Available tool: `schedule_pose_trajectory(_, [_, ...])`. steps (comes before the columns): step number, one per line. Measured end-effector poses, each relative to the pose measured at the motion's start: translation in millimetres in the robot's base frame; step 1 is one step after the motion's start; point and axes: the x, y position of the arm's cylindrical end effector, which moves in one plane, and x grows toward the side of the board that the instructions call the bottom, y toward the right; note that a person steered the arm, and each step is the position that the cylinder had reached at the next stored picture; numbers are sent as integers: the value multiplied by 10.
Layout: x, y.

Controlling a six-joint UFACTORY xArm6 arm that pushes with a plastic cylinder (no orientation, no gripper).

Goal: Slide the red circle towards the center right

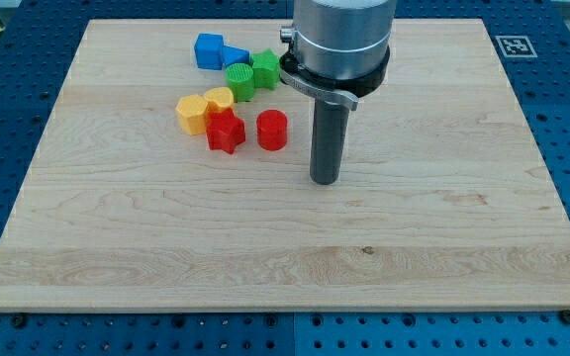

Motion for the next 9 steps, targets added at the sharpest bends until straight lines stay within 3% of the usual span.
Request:
schedule_pose_trajectory(2, [8,228])
schedule_pose_trajectory(4, [-329,1410])
schedule_pose_trajectory(6, [-329,1453])
schedule_pose_trajectory(7, [-548,1601])
schedule_pose_trajectory(9, [-1302,906])
